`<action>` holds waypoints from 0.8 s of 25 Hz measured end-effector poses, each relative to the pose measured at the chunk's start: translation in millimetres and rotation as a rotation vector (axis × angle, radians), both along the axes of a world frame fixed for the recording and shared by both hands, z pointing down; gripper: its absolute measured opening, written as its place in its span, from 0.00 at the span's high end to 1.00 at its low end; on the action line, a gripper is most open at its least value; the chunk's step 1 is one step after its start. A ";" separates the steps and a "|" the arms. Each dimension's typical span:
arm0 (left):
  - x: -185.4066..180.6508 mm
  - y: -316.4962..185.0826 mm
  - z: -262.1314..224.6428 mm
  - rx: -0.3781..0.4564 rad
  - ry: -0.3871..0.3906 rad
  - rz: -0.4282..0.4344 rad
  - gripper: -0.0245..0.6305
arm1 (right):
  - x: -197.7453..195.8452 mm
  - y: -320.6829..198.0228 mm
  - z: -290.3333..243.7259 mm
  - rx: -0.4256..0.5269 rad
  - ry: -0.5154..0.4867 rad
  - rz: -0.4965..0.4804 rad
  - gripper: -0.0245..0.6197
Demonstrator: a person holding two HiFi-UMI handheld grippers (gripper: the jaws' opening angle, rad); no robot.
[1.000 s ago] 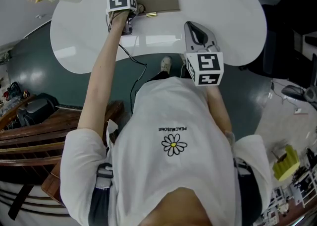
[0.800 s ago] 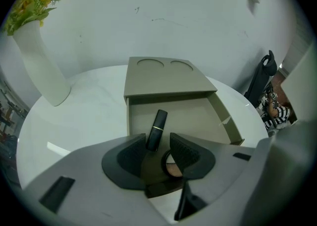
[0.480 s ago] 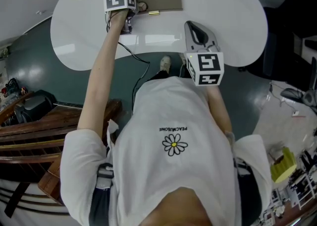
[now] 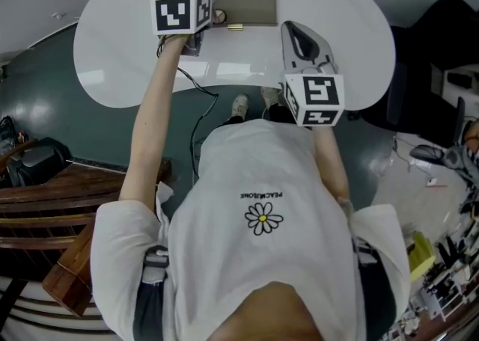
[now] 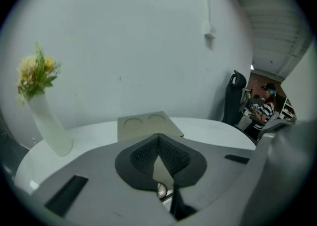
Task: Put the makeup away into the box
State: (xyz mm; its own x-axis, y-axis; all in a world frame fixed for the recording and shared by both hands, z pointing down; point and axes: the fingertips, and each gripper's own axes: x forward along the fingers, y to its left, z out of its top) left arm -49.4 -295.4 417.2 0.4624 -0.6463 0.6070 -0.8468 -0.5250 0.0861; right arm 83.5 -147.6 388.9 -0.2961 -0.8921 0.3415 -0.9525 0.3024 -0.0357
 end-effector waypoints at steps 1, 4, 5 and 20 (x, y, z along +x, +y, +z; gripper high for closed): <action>4.4 3.0 -15.9 0.049 0.014 0.018 0.93 | -0.4 -3.2 -9.1 0.020 0.001 -0.001 0.92; 15.2 16.7 -62.2 0.204 0.040 0.069 0.93 | -4.8 -9.8 -37.5 0.080 0.005 -0.010 0.92; 16.8 22.6 -77.7 0.259 0.049 0.076 0.93 | -7.3 -10.9 -47.2 0.101 0.006 -0.014 0.92; -13.6 132.0 -148.8 0.692 0.171 -0.072 0.93 | -51.7 11.0 -88.7 0.210 -0.020 -0.071 0.92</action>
